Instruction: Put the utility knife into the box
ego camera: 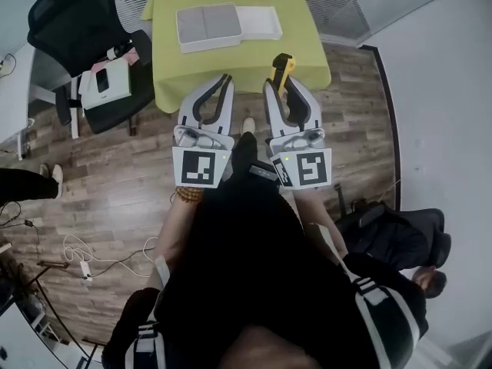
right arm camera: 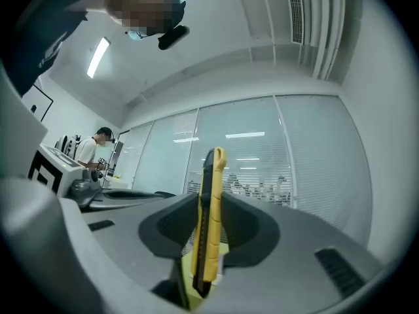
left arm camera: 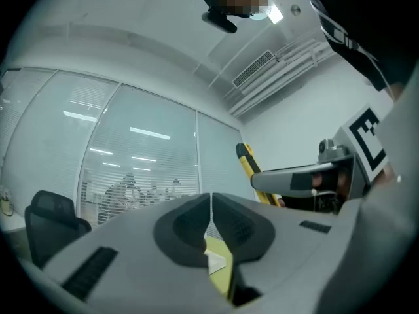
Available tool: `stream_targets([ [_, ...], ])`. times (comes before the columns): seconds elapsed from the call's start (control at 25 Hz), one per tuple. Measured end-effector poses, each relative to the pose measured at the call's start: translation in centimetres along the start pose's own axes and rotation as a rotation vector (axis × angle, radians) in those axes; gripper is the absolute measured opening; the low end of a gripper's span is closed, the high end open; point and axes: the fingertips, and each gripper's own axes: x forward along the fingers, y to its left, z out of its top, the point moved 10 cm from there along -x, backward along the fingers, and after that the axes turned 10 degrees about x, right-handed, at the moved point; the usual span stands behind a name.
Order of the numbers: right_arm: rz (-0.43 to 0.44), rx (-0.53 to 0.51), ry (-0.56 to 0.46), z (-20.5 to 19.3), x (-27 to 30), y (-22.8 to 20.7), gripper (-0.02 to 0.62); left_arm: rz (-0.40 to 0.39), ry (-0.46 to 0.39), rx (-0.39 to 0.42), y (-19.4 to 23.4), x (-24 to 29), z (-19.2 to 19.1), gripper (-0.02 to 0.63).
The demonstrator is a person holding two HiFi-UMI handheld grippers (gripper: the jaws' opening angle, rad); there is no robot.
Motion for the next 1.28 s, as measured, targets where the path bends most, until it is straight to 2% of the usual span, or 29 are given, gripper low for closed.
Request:
stream_targets([
  [0.16, -0.004, 0.003, 0.004, -0.1, 0.3, -0.8, 0.104, 0.022, -0.004, -0.062, -0.2, 0.7, -0.4, 0.020],
  [0.36, -0.008, 0.017, 0.003, -0.3, 0.8, -2.2, 0.104, 0.004, 0.005, -0.028, -0.5, 2.0, -0.7, 0.020],
  [0.52, -0.002, 0.031, 0.016, -0.5, 1.7, -3.4, 0.104, 0.004, 0.026, -0.036, -0.4, 3.0, -1.2, 0.020],
  [0.72, 0.001, 0.055, 0.025, -0.8, 3.0, -5.1, 0.103, 0.065, 0.035, -0.189, -0.6, 4.2, -2.0, 0.020],
  [0.8, 0.000, 0.057, 0.035, -0.9, 3.3, -5.8, 0.104, 0.072, 0.045, -0.214, -0.5, 4.7, -2.2, 0.020],
  [1.28, -0.003, 0.102, 0.032, -0.3, 6.1, -10.3, 0.103, 0.092, 0.073, -0.231, -0.3, 8.5, -3.3, 0.020],
])
